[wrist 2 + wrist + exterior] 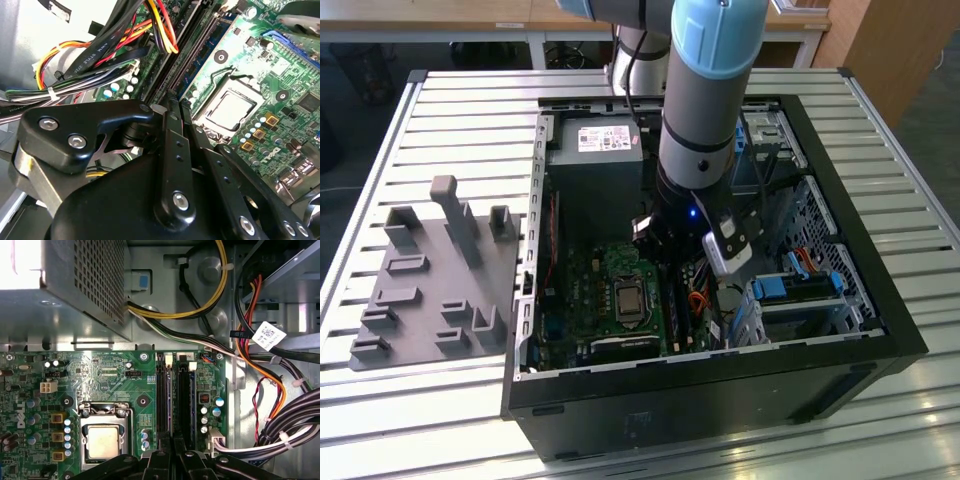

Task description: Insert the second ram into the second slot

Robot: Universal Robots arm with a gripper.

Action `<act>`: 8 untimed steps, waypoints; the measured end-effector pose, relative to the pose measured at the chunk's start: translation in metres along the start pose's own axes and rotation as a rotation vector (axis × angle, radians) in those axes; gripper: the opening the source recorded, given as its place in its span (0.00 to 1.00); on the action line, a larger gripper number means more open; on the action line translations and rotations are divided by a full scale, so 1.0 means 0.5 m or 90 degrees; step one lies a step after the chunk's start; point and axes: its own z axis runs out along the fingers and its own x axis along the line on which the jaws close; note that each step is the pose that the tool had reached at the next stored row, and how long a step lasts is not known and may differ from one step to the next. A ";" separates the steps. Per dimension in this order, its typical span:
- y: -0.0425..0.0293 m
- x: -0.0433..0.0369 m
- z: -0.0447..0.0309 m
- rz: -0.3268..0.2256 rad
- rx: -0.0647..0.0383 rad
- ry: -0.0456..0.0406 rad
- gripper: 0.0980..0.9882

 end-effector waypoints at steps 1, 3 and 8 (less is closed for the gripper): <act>0.000 0.000 0.001 0.000 0.000 0.0000 0.04; 0.000 0.000 0.002 0.000 0.000 0.0000 0.04; 0.000 0.000 0.004 0.000 -0.001 0.0000 0.04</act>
